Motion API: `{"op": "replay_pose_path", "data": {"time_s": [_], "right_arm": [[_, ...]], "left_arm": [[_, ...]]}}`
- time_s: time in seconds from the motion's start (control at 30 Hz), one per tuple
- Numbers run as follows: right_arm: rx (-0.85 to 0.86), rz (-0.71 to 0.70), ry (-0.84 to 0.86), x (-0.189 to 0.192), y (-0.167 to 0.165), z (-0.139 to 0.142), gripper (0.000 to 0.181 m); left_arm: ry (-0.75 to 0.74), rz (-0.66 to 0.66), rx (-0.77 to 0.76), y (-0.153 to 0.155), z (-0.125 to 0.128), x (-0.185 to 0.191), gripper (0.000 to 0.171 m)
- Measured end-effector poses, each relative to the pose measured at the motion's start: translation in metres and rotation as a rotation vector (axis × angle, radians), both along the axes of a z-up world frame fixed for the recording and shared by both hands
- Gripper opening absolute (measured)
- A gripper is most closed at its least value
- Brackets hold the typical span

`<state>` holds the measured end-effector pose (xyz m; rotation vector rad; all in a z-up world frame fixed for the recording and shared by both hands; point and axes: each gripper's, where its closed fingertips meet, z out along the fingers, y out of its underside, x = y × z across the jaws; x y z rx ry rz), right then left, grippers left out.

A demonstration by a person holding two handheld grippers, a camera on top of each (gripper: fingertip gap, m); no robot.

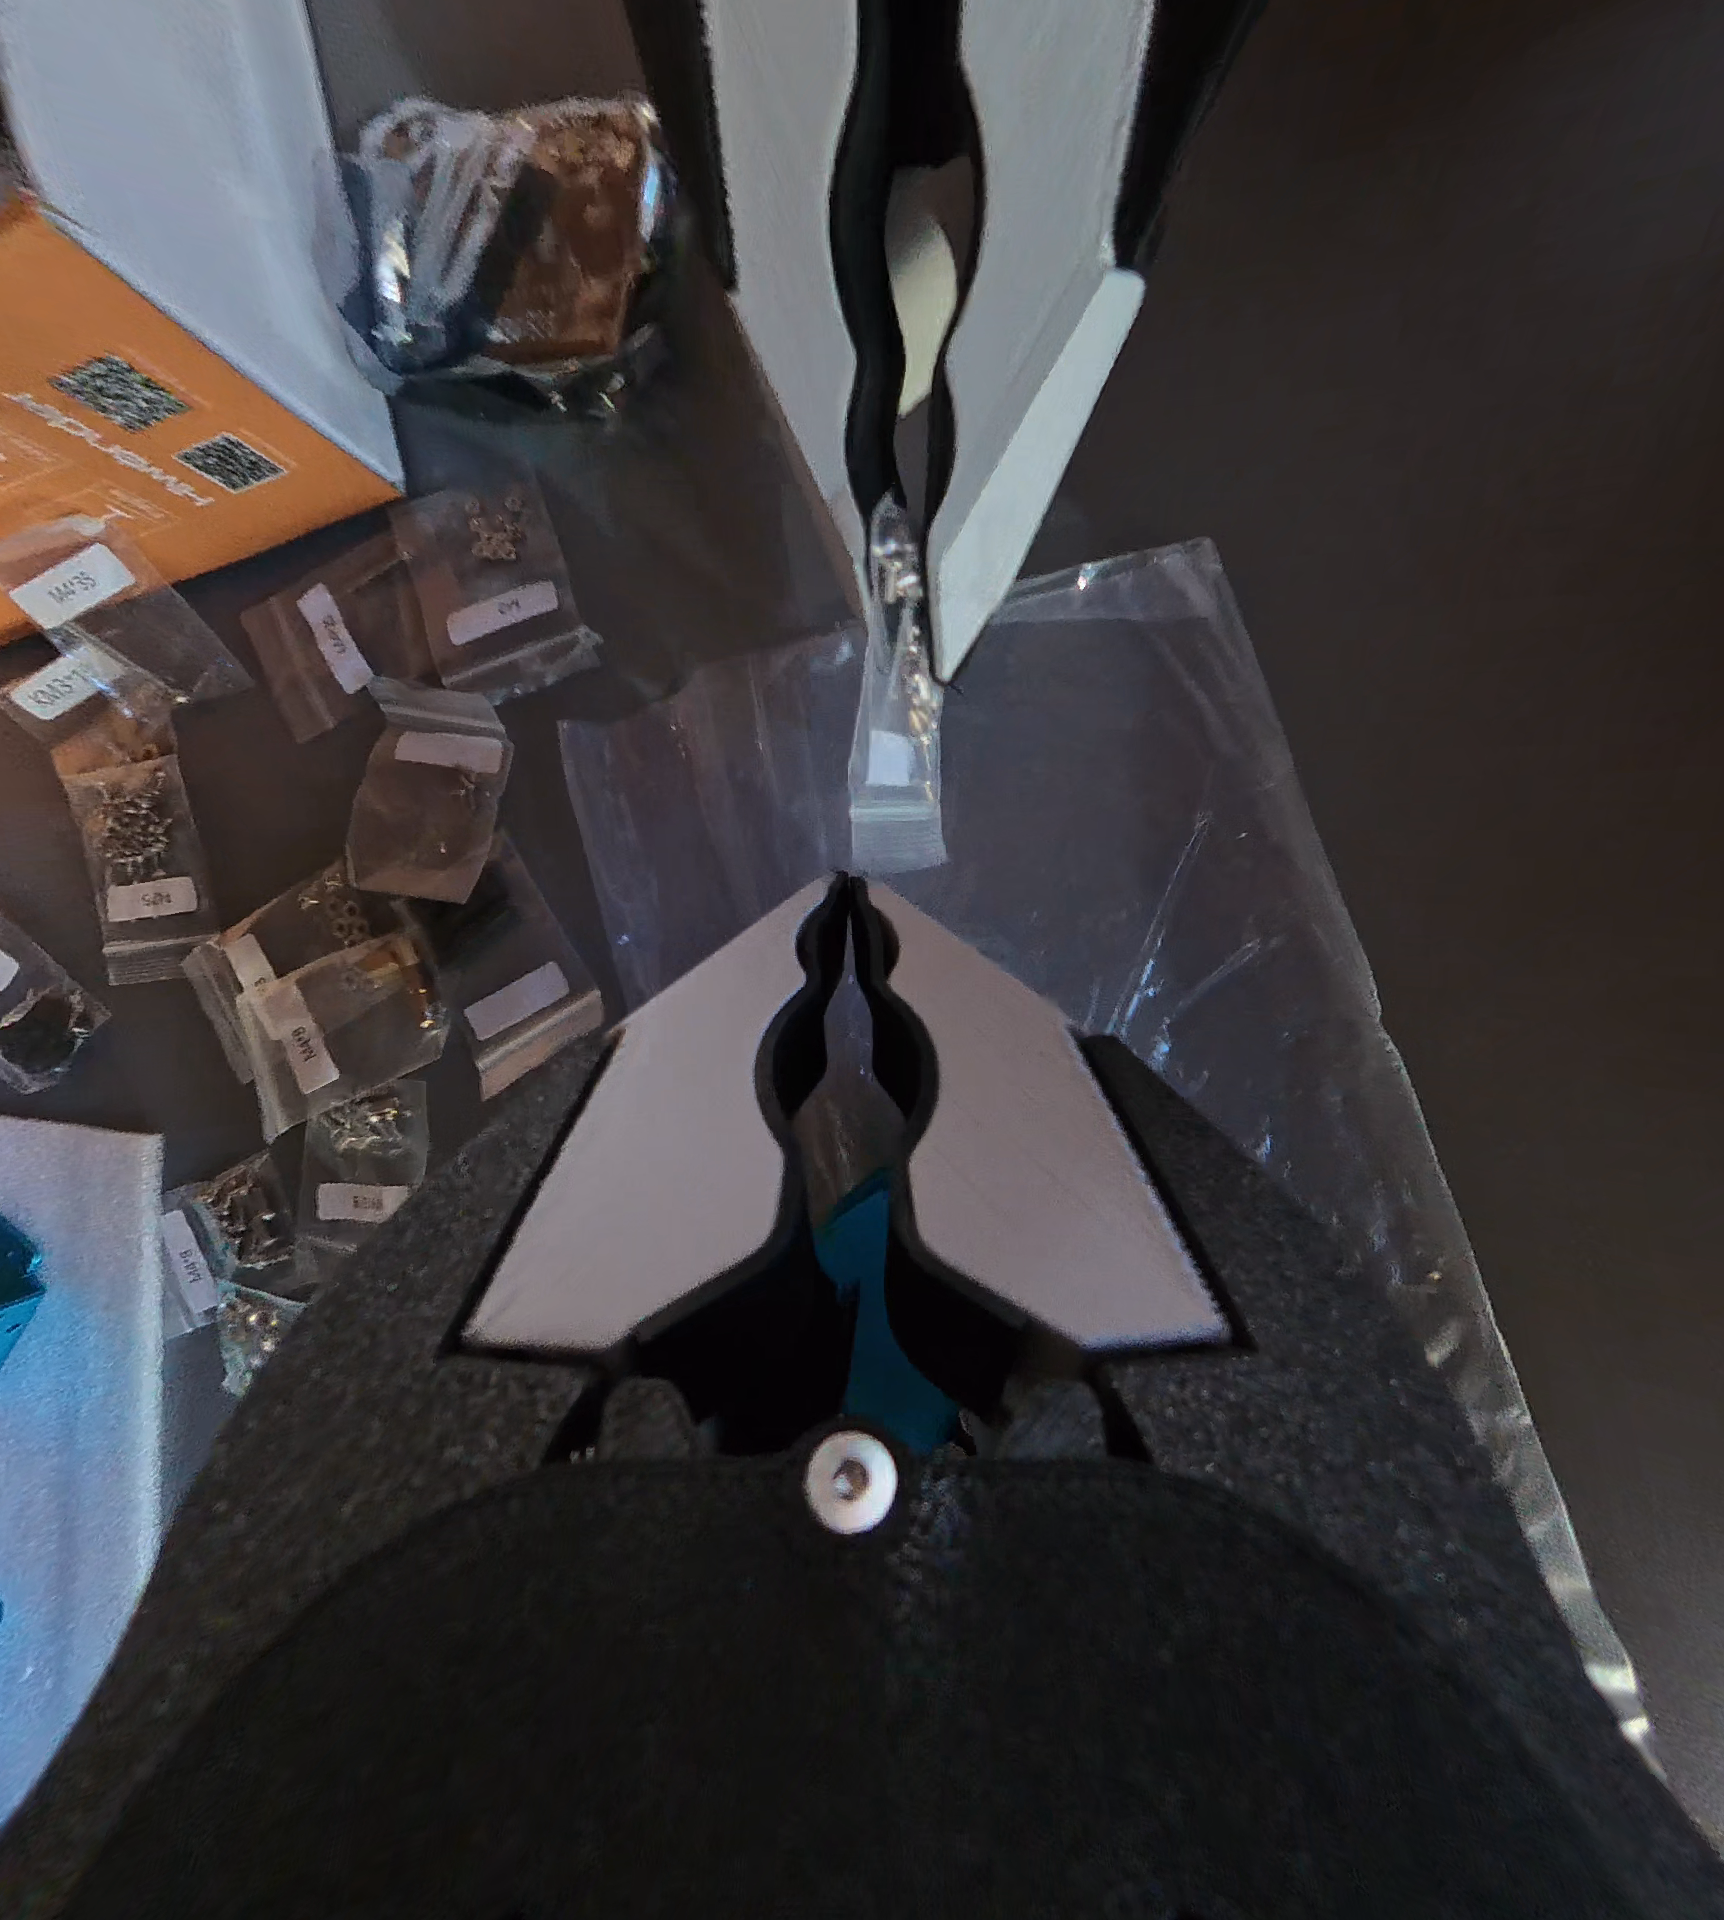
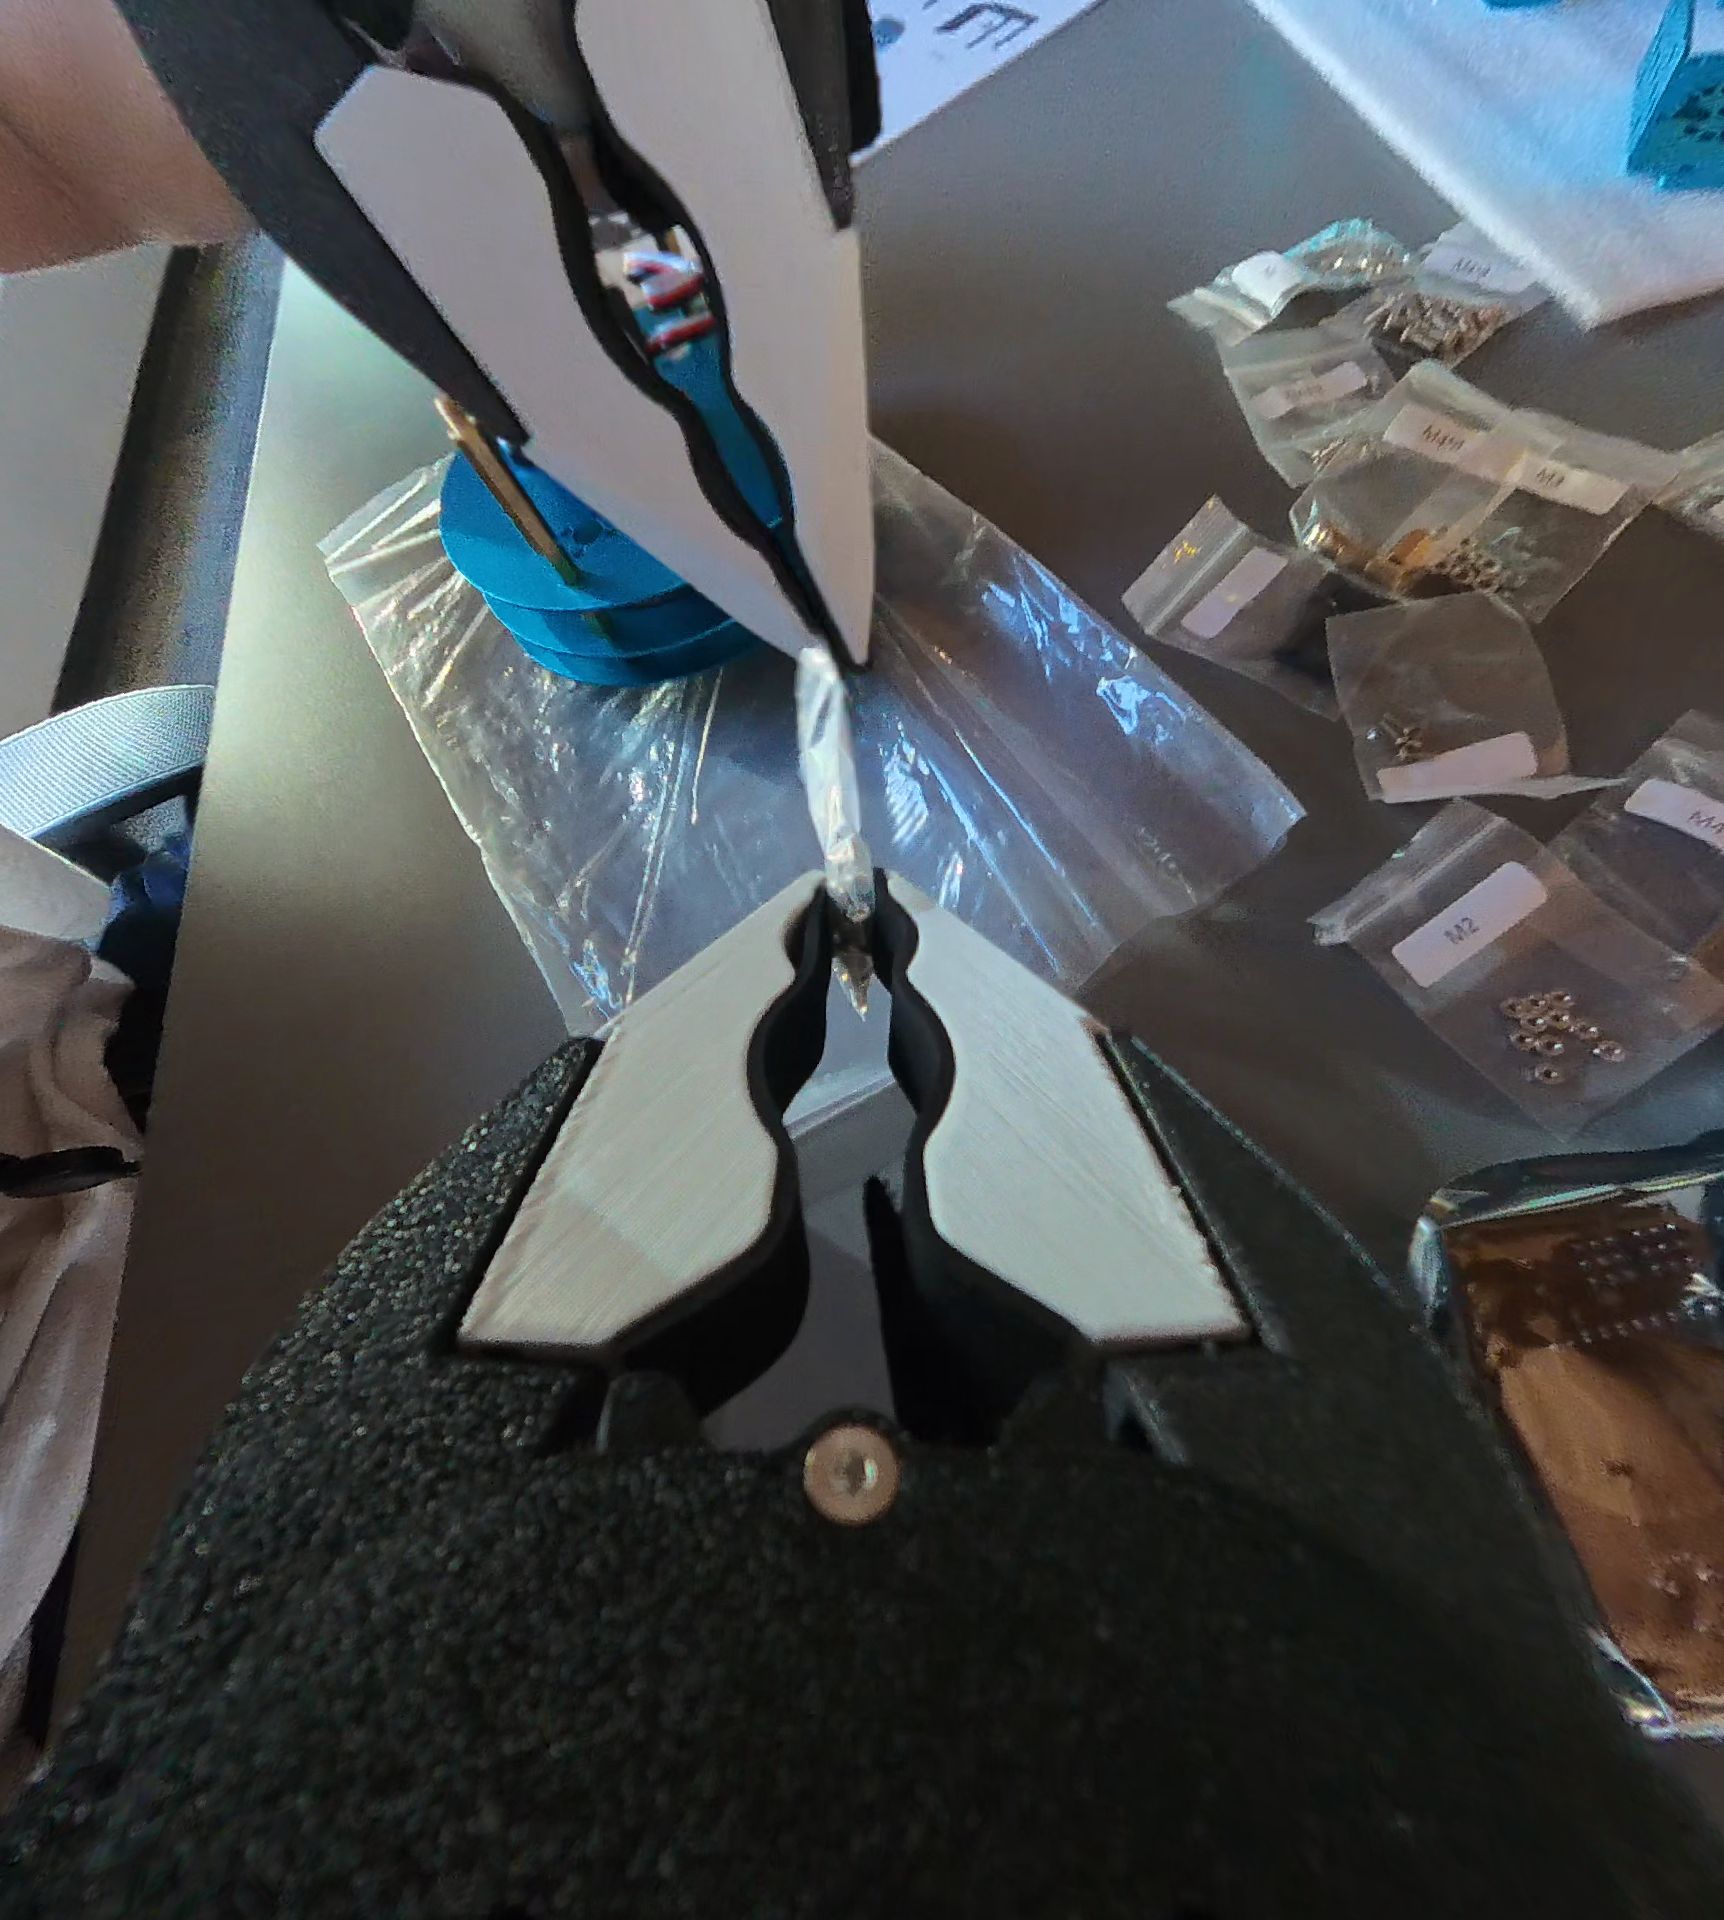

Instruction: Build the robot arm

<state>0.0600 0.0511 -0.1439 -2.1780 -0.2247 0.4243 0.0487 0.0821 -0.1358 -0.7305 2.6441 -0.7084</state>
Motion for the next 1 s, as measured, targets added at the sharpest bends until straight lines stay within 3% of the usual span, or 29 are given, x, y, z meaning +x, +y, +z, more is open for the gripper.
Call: {"op": "replay_pose_path", "data": {"time_s": [0.13,0.33,0.63,0.8,0.93,1.0], "right_arm": [[-0.080,-0.001,-0.015,0.002,-0.003,-0.016,0.005],[-0.121,0.002,-0.039,0.003,-0.004,-0.027,0.005],[-0.110,0.018,-0.085,0.001,-0.004,-0.028,0.005],[-0.097,0.018,-0.088,0.002,-0.004,-0.026,0.005],[-0.003,-0.006,-0.091,0.004,0.002,-0.008,0.005],[-0.042,-0.005,-0.096,0.005,0.000,-0.015,0.005]], "left_arm": [[0.026,0.008,0.107,0.011,-0.010,0.000,0.000],[0.049,-0.007,0.099,0.011,-0.011,-0.003,0.001],[0.145,-0.076,0.071,-0.017,-0.017,0.005,0.003],[0.183,-0.062,0.095,-0.017,-0.018,0.008,0.003],[0.168,-0.067,0.093,-0.016,-0.011,0.005,0.003],[0.173,-0.068,0.105,-0.015,-0.014,0.003,0.003]]}}
